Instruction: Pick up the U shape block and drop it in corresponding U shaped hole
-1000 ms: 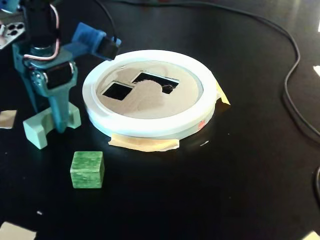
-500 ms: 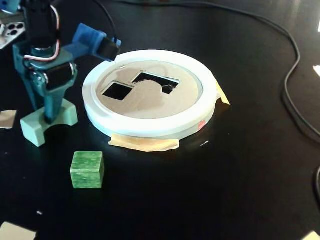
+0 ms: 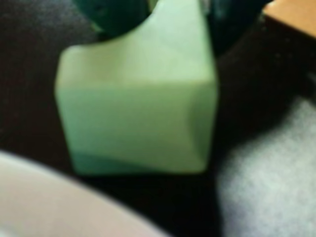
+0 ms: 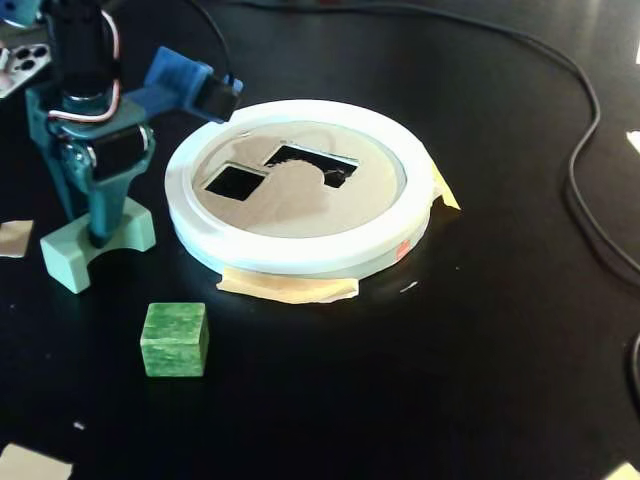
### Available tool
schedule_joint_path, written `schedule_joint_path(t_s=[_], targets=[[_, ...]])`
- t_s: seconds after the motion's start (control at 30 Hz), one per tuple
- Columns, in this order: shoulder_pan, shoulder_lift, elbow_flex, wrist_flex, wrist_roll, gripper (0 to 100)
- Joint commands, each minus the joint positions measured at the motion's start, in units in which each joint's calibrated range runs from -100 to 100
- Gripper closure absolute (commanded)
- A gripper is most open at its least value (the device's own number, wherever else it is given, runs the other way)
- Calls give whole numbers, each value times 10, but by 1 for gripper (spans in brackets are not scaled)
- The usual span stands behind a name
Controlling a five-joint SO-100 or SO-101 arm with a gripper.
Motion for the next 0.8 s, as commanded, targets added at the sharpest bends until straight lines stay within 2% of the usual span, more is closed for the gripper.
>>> schedule_joint_path(t_s=[0.0, 0.23, 0.33, 0.5, 0.77], targets=[[18, -53, -65, 25, -3, 94], [87, -196, -71, 159, -4, 94], [92, -265, -97, 180, -16, 94], [74, -300, -201, 246, -103, 94], [46, -237, -322, 239, -227, 94]])
